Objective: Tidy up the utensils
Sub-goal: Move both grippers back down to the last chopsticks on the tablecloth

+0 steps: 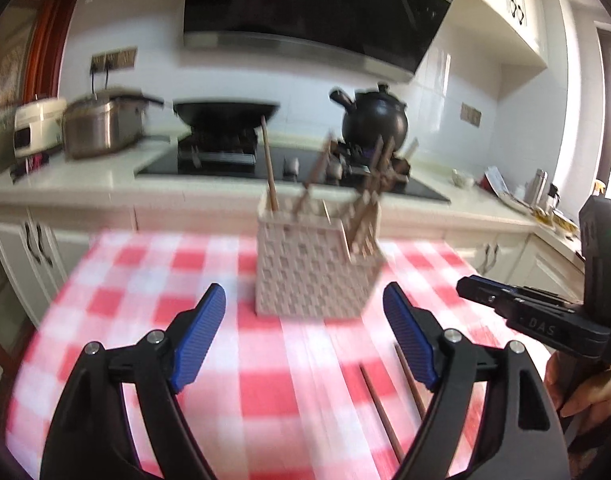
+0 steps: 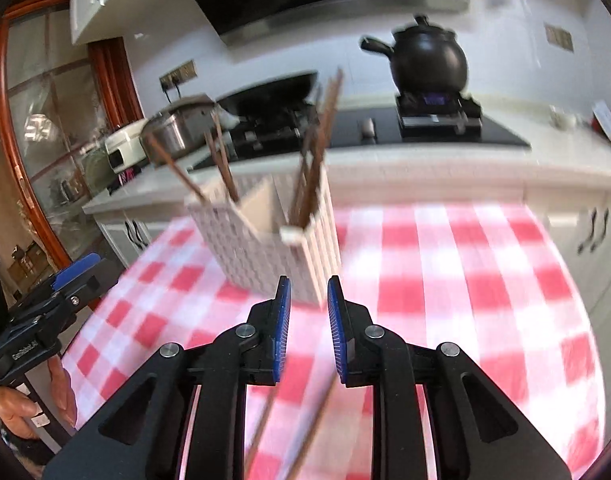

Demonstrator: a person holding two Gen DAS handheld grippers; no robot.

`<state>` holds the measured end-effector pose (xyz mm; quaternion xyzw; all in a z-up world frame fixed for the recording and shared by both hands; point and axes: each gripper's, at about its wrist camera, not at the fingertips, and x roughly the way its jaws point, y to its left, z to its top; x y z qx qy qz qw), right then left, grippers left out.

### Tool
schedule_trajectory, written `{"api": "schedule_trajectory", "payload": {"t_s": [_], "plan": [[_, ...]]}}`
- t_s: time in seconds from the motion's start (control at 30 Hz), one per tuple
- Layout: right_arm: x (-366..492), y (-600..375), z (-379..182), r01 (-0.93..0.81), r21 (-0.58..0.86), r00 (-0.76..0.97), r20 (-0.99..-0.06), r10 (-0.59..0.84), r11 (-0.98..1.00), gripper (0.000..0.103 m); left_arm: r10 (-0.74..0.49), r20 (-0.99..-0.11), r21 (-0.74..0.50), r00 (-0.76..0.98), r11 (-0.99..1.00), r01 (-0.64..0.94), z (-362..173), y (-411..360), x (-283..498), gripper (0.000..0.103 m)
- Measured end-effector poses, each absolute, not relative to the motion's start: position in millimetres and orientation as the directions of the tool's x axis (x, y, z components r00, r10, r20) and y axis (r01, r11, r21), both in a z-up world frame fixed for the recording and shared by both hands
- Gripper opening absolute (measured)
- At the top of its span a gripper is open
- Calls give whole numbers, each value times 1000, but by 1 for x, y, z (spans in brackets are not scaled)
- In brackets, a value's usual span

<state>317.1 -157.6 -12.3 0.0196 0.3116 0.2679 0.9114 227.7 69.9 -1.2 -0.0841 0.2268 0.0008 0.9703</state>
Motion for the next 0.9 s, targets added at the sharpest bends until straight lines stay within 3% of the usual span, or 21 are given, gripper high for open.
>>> {"api": "schedule_trajectory", "payload": {"t_s": [0.43,0.9], "plan": [[297,-153,-98,-425,176,561,-718,412,888,21,-89,-570,-176,817,984,-15,-74,41,213,78],[311,-129,-114,-402,101,555,-763,330,910,20,-97,-597,-190,797,982,-22,-95,49,217,78]]}}
